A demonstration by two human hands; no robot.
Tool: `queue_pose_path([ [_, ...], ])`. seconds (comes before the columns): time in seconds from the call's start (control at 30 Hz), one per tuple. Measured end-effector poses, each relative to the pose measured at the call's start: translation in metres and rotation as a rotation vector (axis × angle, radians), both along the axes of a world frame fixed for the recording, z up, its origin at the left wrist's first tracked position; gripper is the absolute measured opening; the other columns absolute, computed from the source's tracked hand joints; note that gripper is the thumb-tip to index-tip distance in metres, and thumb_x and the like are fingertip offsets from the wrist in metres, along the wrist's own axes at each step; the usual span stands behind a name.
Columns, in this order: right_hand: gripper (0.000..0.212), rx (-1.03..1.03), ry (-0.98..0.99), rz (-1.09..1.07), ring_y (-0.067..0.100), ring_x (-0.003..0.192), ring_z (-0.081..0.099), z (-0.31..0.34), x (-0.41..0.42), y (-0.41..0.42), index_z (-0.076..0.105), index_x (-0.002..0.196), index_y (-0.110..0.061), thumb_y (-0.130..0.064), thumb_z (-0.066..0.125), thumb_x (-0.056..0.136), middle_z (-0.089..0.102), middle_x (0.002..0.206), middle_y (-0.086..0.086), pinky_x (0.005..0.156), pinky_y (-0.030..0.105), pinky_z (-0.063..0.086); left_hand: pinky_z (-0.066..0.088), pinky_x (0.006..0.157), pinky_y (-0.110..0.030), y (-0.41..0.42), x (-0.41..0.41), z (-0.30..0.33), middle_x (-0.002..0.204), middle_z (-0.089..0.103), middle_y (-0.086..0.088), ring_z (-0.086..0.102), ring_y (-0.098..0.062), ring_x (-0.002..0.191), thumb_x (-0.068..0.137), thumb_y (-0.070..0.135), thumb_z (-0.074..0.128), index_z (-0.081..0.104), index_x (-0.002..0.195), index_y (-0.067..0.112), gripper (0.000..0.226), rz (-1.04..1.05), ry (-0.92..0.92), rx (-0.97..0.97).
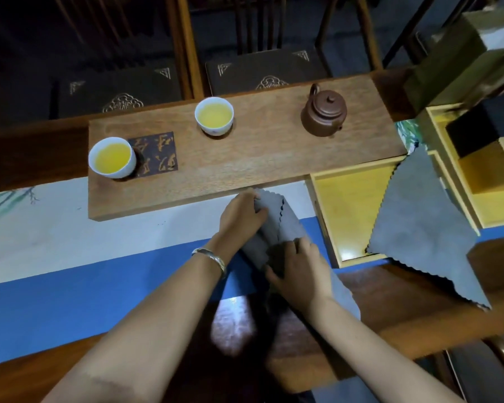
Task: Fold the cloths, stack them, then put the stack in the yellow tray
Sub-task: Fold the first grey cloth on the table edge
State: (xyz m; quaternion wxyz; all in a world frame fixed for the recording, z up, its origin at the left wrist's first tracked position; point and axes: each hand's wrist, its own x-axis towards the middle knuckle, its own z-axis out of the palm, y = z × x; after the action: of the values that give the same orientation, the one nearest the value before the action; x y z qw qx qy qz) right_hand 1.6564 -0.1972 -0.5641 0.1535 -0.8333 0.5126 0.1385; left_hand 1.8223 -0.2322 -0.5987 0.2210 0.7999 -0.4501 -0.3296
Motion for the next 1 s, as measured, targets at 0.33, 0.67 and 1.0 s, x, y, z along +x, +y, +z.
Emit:
queue_pose_path([
  [0.33,0.03,0.142,-0.094,-0.032,0.031,0.102,0.053,0.006,-0.008,-0.004,0.059,0.106,-0.012,-0.029,0.05,0.083,0.057,0.109,0.01,0.065,0.031,0.038,0.038,0.068,0.002,0.013,0.009,-0.001,0.081,0.05,0.021,0.052,0.004,0.076,0.085,0.011,0.06,0.051,0.124,0.024,0.042,0.088,0.206,-0.113],
  [0.67,0.011,0.183,-0.287,-0.127,0.035,0.066,0.055,0.025,-0.031,-0.025,0.044,0.085,-0.006,-0.016,0.045,0.09,0.052,0.066,0.01,0.056,0.039,0.038,0.038,0.062,-0.033,0.043,0.041,0.031,0.075,0.056,-0.014,0.049,-0.025,0.068,0.084,0.01,0.056,0.06,0.067,0.018,0.019,0.456,0.675,-0.046],
  [1.0,0.026,0.129,-0.472,0.051,0.025,0.063,0.05,0.061,-0.036,-0.049,0.053,0.076,-0.005,-0.023,0.054,0.095,0.057,0.066,0.006,0.056,0.036,0.029,0.053,0.066,-0.027,0.086,0.067,0.053,0.071,0.073,0.002,0.067,-0.014,0.069,0.095,0.019,0.053,0.065,0.088,0.015,0.014,0.666,0.876,-0.058],
])
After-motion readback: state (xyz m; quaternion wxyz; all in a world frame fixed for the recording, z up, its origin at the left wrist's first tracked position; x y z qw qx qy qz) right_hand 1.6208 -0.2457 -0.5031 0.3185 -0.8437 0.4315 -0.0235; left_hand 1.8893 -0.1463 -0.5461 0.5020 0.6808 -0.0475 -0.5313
